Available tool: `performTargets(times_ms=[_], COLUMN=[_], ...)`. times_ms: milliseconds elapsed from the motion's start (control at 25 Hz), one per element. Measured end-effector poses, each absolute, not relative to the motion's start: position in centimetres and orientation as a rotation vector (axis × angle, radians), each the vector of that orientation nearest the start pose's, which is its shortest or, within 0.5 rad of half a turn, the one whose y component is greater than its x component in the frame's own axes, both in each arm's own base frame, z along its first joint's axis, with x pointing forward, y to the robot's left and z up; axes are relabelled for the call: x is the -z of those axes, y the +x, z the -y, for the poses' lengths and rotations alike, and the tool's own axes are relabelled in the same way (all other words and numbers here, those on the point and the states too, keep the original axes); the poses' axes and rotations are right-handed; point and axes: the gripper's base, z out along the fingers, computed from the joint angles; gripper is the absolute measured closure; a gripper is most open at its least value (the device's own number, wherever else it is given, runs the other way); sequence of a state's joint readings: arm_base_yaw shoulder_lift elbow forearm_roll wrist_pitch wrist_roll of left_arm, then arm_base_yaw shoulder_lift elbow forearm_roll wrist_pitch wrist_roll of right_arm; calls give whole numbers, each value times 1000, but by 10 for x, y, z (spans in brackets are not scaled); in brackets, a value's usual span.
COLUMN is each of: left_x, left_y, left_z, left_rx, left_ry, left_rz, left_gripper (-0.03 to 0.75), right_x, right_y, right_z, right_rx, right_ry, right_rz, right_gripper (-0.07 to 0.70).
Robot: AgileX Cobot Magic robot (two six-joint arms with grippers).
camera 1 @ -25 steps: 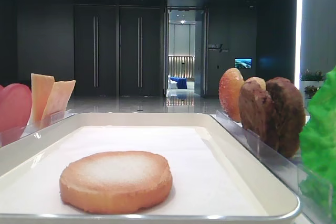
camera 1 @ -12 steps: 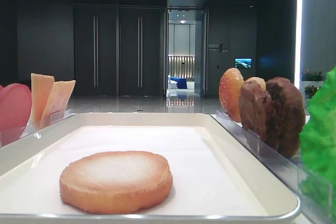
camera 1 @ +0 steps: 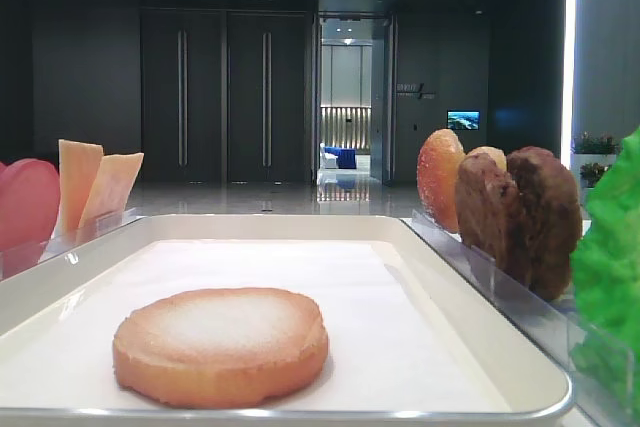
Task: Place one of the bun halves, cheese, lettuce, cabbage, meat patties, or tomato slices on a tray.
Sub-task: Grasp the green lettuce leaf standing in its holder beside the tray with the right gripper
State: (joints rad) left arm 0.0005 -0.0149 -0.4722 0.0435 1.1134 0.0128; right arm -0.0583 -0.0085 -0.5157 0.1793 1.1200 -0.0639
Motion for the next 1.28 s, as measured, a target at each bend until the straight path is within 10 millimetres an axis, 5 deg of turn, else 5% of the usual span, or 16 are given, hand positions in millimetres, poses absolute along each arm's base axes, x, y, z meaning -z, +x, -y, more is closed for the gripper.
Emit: performTargets(times_ms=[200, 680, 1080, 1280], left_x=[-265, -265, -265, -265], left_y=[-6, -6, -6, -6], left_z=[-4, -4, -4, -4], left_rx=[-61, -61, -61, -61], left_ry=[10, 10, 10, 10], left_rz=[-2110, -2109, -2109, -2109], left_gripper=[118, 118, 118, 118], right_x=[-276, -300, -321, -322], right_y=[-5, 56, 130, 140], right_z=[-17, -18, -14, -13], right_rx=[-182, -279, -306, -308], right_ry=[-25, 9, 30, 30], right_rz=[-2156, -2499, -2690, -2706], right_gripper=[93, 93, 93, 93])
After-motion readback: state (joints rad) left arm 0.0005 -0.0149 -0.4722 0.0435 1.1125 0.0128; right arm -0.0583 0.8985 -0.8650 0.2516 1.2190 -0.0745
